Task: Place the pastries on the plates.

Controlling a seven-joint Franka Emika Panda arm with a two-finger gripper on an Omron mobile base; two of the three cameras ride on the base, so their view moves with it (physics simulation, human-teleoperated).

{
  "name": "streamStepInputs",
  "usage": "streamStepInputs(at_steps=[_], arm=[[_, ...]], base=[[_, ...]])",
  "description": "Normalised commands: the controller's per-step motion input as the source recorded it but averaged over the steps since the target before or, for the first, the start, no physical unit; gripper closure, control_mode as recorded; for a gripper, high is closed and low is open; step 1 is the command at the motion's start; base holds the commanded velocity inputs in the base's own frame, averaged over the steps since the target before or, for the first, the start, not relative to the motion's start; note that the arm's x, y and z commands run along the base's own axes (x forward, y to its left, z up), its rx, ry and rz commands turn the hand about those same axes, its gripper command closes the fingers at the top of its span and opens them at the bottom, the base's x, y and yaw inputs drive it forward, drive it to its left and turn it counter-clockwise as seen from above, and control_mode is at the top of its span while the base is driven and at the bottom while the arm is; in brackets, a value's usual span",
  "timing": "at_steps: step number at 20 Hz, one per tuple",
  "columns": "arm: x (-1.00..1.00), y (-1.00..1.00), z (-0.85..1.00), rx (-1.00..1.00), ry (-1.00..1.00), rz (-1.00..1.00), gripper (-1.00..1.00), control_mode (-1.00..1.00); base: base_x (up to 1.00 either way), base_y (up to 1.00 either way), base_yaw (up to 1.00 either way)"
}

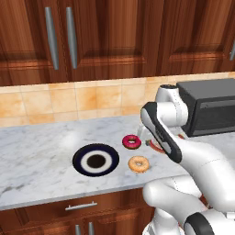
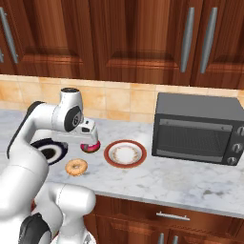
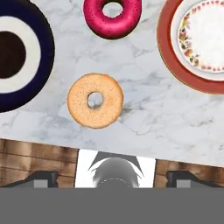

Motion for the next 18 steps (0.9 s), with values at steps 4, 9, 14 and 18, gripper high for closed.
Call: streamStepInputs(at_steps=[4, 9, 14, 18], arm=[[0.03, 0.33, -0.85, -0.01, 0.25, 0.0, -1.0, -1.0], [0.22, 0.15, -0.61, -0.06, 0.11, 0.0, -1.0, -1.0], [0.3, -0.12, -0.28, -0.01, 0.0, 0.03, -1.0, -1.0], [0.19, -0.09, -0.26, 0.0, 0.0, 0.07, -1.0, -1.0]], base=[[0.0, 0.0, 0.0], [0.0, 0.0, 0.0], [0.0, 0.0, 0.0], [0.0, 0.0, 0.0]])
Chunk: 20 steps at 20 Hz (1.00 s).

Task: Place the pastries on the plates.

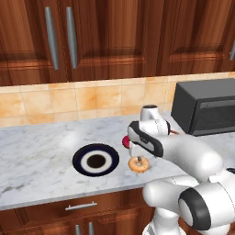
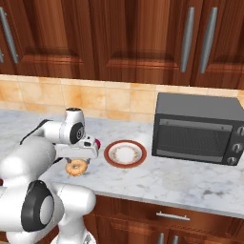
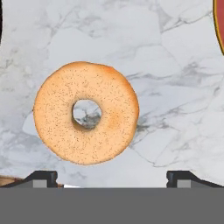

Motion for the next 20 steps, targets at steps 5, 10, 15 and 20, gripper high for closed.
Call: streamStepInputs(at_steps=[5, 10, 15, 20], arm=[[0.01, -0.03, -0.13, 0.0, -0.01, 0.03, -1.0, -1.0], [0.03, 0.0, -0.38, 0.0, 0.0, 0.0, -1.0, -1.0], [0.21, 0.0, -0.14, 0.0, -0.03, 0.0, -1.0, -1.0], [0.25, 0.0, -0.08, 0.0, -0.01, 0.0, -1.0, -1.0]], base=[[0.0, 0.0, 0.0], [0.0, 0.0, 0.0], [0.0, 0.0, 0.0], [0.0, 0.0, 0.0]])
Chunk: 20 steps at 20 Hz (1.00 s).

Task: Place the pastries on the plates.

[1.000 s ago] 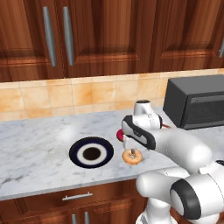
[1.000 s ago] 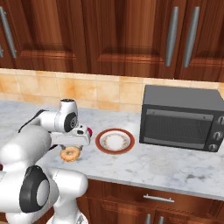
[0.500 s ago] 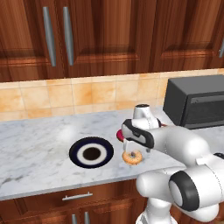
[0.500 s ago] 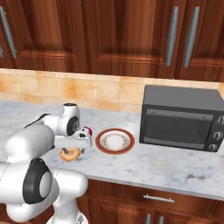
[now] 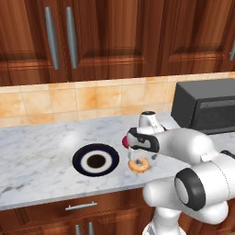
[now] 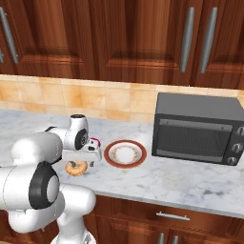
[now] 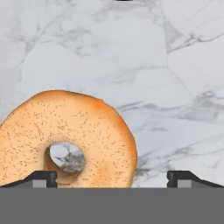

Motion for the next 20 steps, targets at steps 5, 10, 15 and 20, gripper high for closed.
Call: streamStepInputs(at_steps=[5, 10, 15, 20], arm=[[0.05, 0.0, -0.39, 0.0, 0.0, 0.0, -1.0, -1.0], [0.0, 0.0, -0.4, 0.0, 0.0, 0.0, 1.0, -1.0], [0.0, 0.0, 0.07, 0.01, -0.01, 0.0, 1.0, -1.0], [0.01, -0.19, 0.86, 0.18, -0.15, -0.02, 1.0, -1.0]], base=[[0.0, 0.0, 0.0], [0.0, 0.0, 0.0], [0.0, 0.0, 0.0], [0.0, 0.0, 0.0]])
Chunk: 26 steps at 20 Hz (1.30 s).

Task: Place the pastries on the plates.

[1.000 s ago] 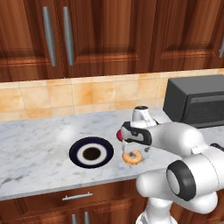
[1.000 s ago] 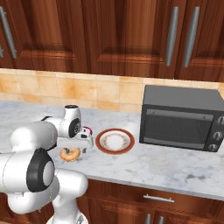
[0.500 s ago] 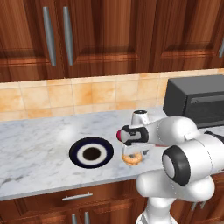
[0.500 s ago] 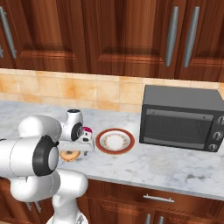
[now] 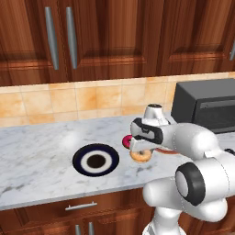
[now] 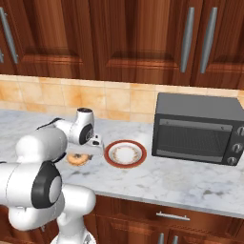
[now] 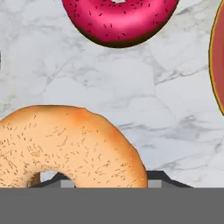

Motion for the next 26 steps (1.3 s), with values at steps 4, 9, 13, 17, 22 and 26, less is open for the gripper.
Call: streamStepInputs(at_steps=[4, 9, 13, 17, 22, 26], arm=[[0.16, -0.76, 0.61, 0.2, -0.08, -0.04, 1.0, -1.0], [0.37, -0.79, 0.0, 0.06, 0.0, -0.06, 1.0, -1.0], [0.01, 0.04, 0.0, -0.15, 0.0, -0.01, 1.0, -1.0], [0.03, 0.0, 0.08, -0.27, 0.02, -0.07, 1.0, -1.0], [0.36, -0.55, 0.0, 0.0, 0.0, 0.0, 1.0, -1.0], [0.78, -1.0, 0.0, 0.0, 0.0, 0.0, 1.0, -1.0]], base=[[0.0, 0.0, 0.0], [0.0, 0.0, 0.0], [0.0, 0.0, 0.0], [0.0, 0.0, 0.0], [0.0, 0.0, 0.0], [0.0, 0.0, 0.0]])
